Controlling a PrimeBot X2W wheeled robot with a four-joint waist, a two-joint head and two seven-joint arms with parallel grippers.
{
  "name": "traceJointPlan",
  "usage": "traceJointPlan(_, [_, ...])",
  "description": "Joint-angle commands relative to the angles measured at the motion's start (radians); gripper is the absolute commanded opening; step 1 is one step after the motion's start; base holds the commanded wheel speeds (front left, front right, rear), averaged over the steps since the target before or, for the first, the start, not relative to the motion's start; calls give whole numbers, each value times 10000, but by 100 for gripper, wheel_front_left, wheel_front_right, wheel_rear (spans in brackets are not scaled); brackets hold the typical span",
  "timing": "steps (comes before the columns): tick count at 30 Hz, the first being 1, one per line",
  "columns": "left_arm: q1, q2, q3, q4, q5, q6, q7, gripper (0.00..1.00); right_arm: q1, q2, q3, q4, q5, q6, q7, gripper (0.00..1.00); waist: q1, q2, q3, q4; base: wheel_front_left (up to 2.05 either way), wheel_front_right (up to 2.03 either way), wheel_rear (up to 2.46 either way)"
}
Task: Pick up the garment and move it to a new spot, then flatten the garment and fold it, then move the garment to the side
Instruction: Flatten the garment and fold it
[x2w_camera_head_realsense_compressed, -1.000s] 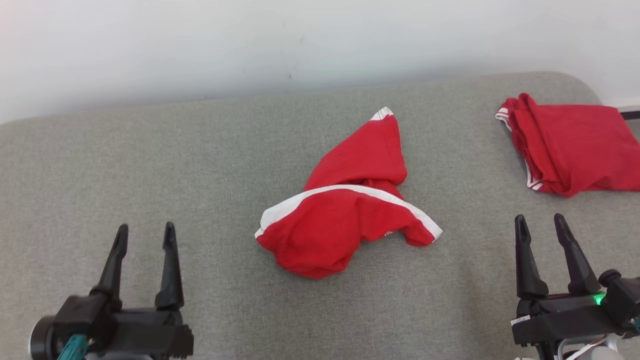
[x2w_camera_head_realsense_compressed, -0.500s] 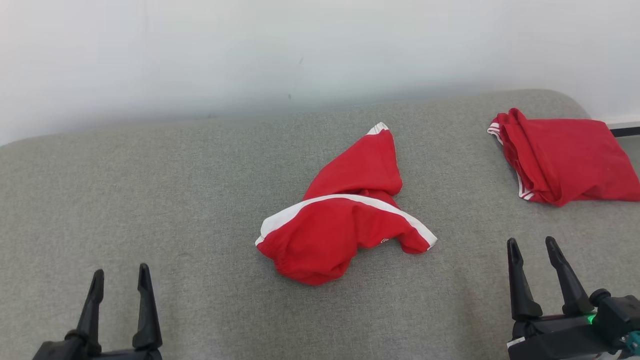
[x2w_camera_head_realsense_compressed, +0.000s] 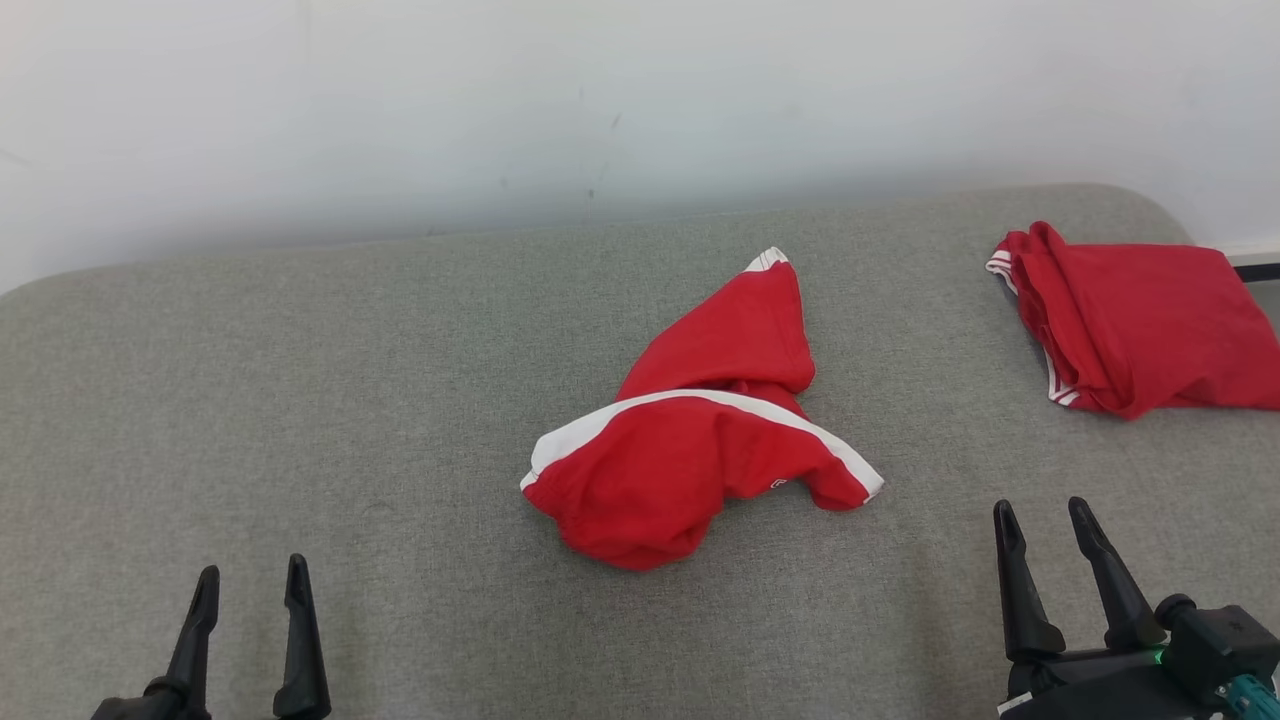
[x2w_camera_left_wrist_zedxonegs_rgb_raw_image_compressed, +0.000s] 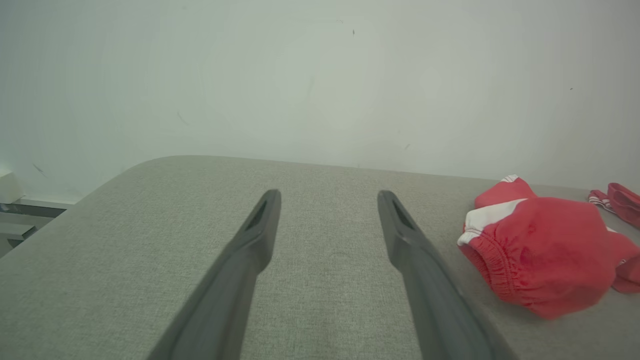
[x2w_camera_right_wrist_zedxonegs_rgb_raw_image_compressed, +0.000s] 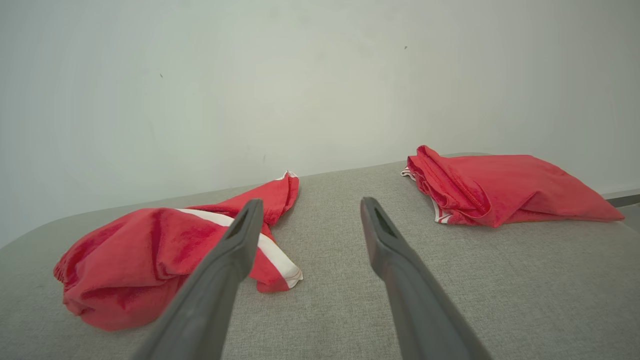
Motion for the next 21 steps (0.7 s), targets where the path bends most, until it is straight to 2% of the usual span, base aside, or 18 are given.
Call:
traceJointPlan(1, [25, -27, 40, -6, 70, 14, -3, 100, 56, -12, 1, 19, 58, -27, -12, 100, 0, 0, -2, 4, 0, 0, 0])
traceJointPlan(12, [-100, -94, -10, -106, 344, -48, -3, 100, -93, -201, 42, 100, 74, -27, -12, 100, 0, 0, 136, 93, 0, 0, 0])
traceJointPlan(21, [-494, -103, -536, -117, 241, 106, -3, 100, -1145, -1031, 779, 871, 62, -27, -11, 100, 0, 0, 686, 473, 0, 0, 0])
